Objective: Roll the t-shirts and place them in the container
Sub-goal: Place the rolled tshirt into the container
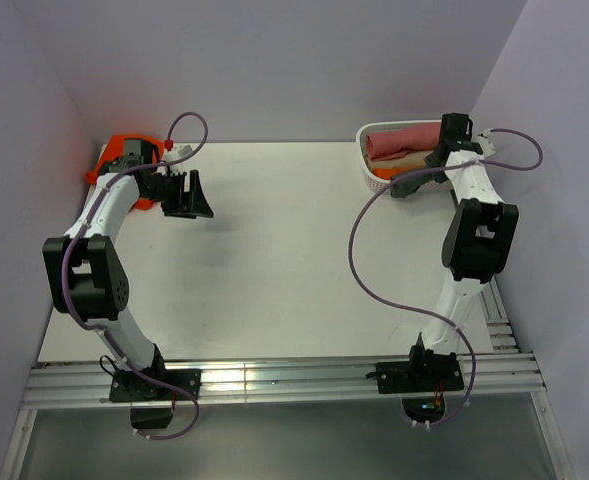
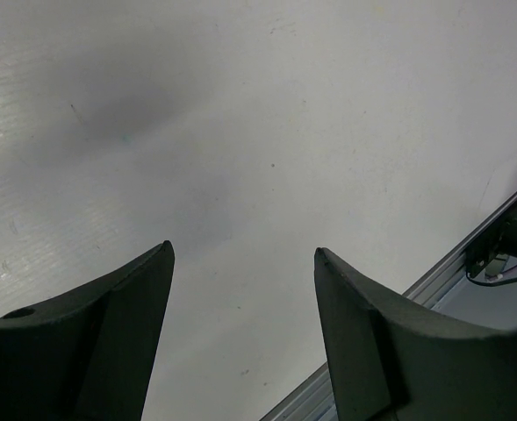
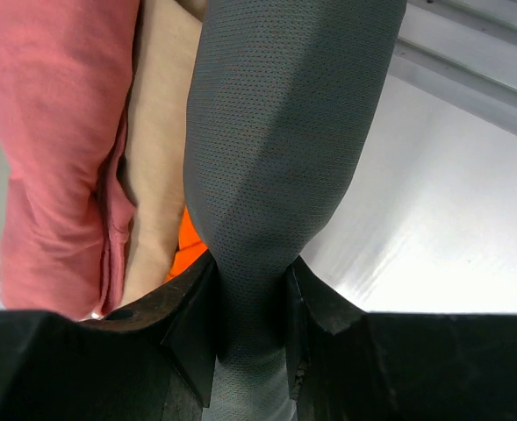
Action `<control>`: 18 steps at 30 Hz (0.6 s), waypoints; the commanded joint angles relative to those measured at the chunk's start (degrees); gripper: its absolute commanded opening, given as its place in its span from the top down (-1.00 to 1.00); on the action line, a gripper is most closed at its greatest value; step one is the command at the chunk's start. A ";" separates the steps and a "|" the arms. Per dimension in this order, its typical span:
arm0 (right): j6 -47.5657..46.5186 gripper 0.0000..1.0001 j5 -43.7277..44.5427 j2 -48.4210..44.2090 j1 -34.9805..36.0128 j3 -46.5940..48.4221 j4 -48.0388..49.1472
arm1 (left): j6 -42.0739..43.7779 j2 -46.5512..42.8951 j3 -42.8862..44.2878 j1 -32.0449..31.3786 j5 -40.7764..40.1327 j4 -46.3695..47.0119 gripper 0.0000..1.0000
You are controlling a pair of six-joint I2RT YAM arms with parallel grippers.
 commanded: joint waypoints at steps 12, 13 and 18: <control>2.40 1.00 -2.89 10.13 -0.66 11.08 0.94 | -0.11 1.82 4.44 -0.31 -1.02 -0.27 -0.40; 2.75 1.00 -2.89 10.74 -0.66 10.91 1.20 | -0.11 2.08 4.78 -0.23 -0.93 -0.18 -0.40; 5.47 1.00 -3.33 10.93 -0.75 8.28 4.54 | -0.46 2.43 5.40 -1.98 -1.02 -0.18 -0.40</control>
